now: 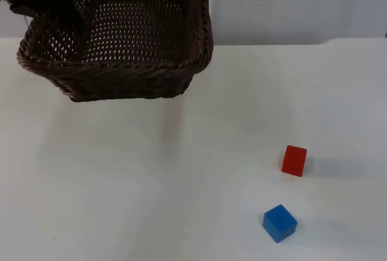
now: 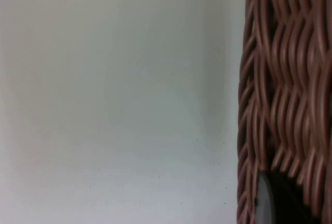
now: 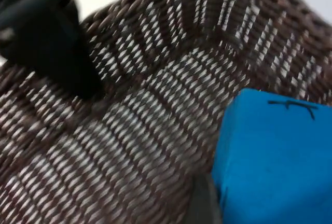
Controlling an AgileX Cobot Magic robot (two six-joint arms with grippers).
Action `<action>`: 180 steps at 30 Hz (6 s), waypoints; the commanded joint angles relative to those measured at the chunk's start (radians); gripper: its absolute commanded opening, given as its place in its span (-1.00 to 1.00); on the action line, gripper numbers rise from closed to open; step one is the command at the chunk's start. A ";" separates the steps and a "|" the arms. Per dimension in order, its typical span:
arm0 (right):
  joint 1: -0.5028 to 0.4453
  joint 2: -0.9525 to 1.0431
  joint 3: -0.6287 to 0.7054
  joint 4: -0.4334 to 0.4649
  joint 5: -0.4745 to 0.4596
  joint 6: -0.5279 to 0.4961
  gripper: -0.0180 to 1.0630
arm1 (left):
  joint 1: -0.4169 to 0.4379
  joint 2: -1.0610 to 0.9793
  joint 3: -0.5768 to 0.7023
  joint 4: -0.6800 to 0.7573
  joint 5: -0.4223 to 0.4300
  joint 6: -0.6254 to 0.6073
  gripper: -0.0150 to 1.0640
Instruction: Pick up the basket with the left hand and place the largest block into the basket with the right hand.
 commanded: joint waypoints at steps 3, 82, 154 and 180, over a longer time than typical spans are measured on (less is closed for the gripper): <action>-0.004 0.089 -0.120 0.007 0.009 -0.001 -0.97 | -0.002 -0.014 -0.008 -0.033 0.000 -0.005 -0.98; -0.008 -0.050 -0.163 0.075 0.167 0.002 0.60 | -0.002 -0.014 -0.008 -0.041 -0.061 0.005 -0.98; -0.008 -1.289 0.782 -0.012 0.101 0.093 0.60 | -0.154 0.300 0.156 -0.341 -0.294 0.379 -0.98; -0.008 -1.308 0.782 -0.111 0.180 0.184 0.60 | -0.180 0.286 0.156 -0.364 -0.364 0.393 0.67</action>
